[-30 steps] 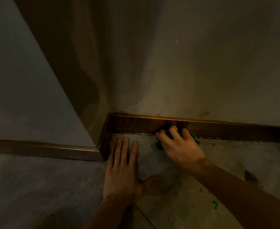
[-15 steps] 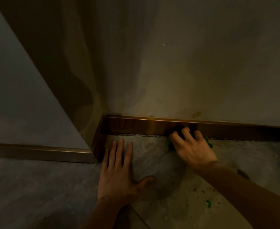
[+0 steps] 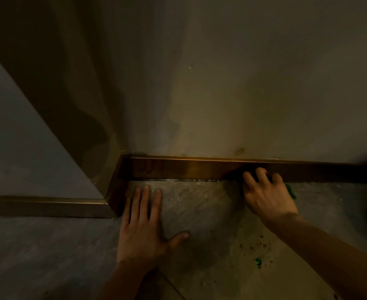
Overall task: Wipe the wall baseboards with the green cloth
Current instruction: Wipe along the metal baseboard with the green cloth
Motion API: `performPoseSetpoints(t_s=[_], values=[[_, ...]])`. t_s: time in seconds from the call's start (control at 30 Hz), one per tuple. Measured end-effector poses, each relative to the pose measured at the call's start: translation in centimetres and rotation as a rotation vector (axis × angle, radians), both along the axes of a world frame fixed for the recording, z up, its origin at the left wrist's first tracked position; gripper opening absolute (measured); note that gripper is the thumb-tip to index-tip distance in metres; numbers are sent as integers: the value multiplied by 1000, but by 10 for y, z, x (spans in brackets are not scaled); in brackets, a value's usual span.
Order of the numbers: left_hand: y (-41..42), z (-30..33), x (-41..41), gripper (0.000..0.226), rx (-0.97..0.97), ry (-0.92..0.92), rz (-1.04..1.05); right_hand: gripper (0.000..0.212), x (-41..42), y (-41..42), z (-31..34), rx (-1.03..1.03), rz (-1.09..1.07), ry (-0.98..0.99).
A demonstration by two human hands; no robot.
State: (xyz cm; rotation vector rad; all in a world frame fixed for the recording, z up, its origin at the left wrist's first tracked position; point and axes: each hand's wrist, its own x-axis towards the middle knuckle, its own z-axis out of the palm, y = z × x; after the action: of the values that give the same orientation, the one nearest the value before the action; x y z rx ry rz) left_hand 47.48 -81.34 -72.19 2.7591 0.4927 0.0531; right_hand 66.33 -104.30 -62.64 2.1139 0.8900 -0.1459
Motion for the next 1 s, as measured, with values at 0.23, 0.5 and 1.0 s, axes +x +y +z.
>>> performPoseSetpoints(t_s=[0.23, 0.5, 1.0], values=[[-1, 5, 2, 123, -6, 43, 0, 52, -11, -16, 20, 19, -61, 5], [2, 25, 4, 116, -76, 63, -51, 74, -28, -22, 45, 220, -200, -12], [-18, 95, 18, 131, -389, -31, -419, 63, -90, 59, 71, 1195, -655, 623]])
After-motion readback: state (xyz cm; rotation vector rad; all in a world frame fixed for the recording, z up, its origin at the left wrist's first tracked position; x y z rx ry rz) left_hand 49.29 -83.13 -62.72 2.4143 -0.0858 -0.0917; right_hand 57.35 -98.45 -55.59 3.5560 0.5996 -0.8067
